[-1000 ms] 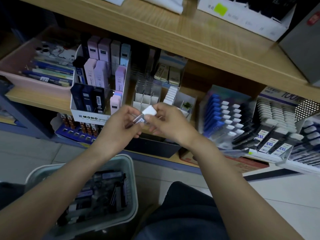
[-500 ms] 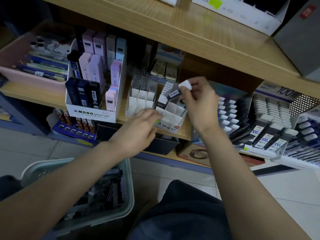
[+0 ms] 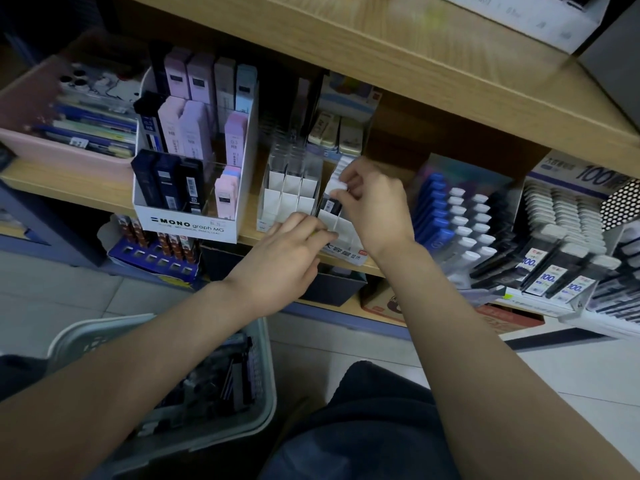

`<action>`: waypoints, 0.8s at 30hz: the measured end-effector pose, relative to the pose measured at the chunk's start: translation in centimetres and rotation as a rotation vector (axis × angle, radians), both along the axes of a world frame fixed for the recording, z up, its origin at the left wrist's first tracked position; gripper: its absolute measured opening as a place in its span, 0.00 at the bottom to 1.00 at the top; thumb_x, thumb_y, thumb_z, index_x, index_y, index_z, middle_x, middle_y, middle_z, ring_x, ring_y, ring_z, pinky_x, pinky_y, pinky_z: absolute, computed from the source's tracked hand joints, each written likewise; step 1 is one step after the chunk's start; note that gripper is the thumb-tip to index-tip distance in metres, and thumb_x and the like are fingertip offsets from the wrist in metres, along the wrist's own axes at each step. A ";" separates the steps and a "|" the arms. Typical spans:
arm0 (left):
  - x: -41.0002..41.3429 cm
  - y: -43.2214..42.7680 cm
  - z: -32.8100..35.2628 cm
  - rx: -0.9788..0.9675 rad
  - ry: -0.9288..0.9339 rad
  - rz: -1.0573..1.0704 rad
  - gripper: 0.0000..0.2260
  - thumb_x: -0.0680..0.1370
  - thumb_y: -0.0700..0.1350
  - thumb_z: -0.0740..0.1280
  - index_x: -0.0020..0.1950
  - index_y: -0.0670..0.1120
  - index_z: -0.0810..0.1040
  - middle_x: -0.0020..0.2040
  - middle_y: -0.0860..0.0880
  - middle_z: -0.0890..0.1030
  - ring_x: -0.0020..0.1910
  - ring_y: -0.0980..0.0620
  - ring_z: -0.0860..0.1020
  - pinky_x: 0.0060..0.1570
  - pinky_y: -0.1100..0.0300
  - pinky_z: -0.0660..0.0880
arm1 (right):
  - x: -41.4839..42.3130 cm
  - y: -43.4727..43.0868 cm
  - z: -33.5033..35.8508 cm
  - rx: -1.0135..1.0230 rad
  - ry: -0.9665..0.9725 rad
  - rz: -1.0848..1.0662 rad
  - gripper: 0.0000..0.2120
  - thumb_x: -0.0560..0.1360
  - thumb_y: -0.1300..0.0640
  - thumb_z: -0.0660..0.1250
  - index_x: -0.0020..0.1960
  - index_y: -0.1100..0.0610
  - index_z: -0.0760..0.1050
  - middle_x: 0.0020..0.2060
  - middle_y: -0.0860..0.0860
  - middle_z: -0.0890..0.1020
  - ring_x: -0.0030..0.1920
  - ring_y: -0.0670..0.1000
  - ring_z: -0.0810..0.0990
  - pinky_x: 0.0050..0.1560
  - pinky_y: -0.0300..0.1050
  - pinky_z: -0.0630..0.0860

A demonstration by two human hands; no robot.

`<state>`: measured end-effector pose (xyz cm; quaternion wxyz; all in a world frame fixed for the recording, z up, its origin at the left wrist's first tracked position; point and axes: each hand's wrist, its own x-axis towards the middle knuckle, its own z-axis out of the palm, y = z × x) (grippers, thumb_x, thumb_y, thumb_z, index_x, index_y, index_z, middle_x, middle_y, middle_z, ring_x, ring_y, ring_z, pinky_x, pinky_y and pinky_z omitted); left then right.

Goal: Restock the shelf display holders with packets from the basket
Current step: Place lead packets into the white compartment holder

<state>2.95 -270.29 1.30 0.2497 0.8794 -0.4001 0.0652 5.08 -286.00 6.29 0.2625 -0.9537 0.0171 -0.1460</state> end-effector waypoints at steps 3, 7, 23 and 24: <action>0.2 0.2 -0.1 -0.005 -0.008 -0.008 0.20 0.73 0.36 0.67 0.65 0.42 0.73 0.57 0.45 0.75 0.60 0.50 0.64 0.58 0.49 0.72 | 0.2 0.1 -0.5 -0.047 0.007 0.002 0.05 0.73 0.58 0.71 0.48 0.57 0.78 0.48 0.51 0.77 0.45 0.50 0.79 0.48 0.51 0.78; 0.4 0.4 -0.1 0.004 0.001 -0.033 0.21 0.74 0.36 0.65 0.67 0.43 0.72 0.59 0.46 0.74 0.61 0.51 0.64 0.60 0.50 0.71 | 0.0 -0.1 -0.7 -0.074 0.007 0.008 0.06 0.74 0.56 0.69 0.49 0.57 0.80 0.49 0.50 0.78 0.44 0.47 0.79 0.48 0.49 0.78; -4.5 10.8 -2.9 0.049 0.001 0.307 0.15 0.75 0.47 0.56 0.54 0.43 0.77 0.48 0.46 0.75 0.48 0.49 0.69 0.47 0.57 0.61 | -5.3 5.4 -2.7 -0.415 -0.237 0.306 0.09 0.75 0.57 0.58 0.50 0.59 0.75 0.42 0.53 0.77 0.42 0.53 0.78 0.36 0.41 0.71; -5.2 12.4 -3.9 0.064 0.043 0.368 0.15 0.75 0.48 0.56 0.53 0.43 0.77 0.48 0.46 0.75 0.48 0.49 0.69 0.46 0.57 0.61 | -5.5 6.5 -3.8 -0.425 -0.215 0.373 0.09 0.75 0.57 0.57 0.49 0.58 0.75 0.41 0.53 0.77 0.41 0.53 0.78 0.36 0.41 0.72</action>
